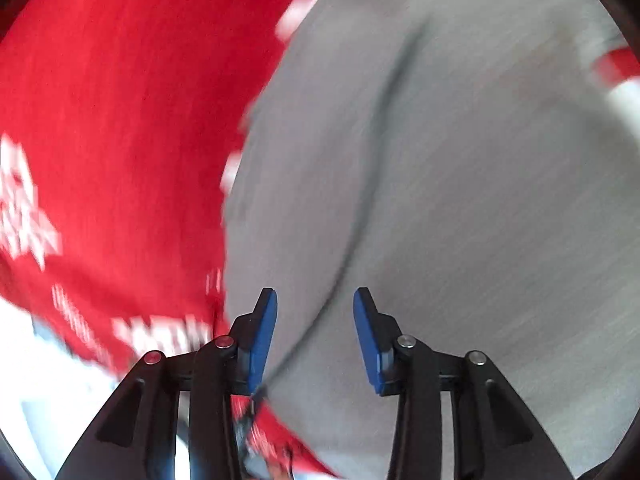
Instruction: Fold small clothes
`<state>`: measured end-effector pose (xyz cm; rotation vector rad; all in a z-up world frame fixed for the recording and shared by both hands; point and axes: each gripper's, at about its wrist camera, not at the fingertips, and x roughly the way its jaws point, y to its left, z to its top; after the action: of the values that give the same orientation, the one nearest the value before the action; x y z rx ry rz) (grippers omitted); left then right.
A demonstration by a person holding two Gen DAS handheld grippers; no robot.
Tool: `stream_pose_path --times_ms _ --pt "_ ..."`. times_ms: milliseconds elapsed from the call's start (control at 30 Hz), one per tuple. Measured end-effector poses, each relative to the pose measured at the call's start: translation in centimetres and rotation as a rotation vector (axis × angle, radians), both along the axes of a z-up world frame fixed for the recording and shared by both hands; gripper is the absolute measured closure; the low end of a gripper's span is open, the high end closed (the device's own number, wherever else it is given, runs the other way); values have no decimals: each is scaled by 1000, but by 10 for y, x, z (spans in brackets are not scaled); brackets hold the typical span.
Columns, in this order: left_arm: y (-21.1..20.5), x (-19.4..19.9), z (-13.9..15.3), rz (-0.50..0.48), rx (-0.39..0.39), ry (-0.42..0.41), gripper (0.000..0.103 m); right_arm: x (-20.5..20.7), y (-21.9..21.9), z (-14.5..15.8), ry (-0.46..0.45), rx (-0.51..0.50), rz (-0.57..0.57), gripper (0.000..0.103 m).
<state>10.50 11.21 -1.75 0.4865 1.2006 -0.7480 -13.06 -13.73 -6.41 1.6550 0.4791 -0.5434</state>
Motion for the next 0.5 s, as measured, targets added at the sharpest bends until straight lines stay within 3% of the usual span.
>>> stream_pose_path --times_ms 133,267,333,500 --pt "4 3 -4 -5 -16 27 10 83 41 -25 -85 76 167 58" --pt "6 5 -9 -10 -27 37 10 121 54 -41 -102 95 138 59" --pt "10 7 -8 -14 -51 41 10 137 48 -38 -108 80 110 97" --pt "23 18 -19 -3 -45 43 10 151 63 -40 -105 79 150 97"
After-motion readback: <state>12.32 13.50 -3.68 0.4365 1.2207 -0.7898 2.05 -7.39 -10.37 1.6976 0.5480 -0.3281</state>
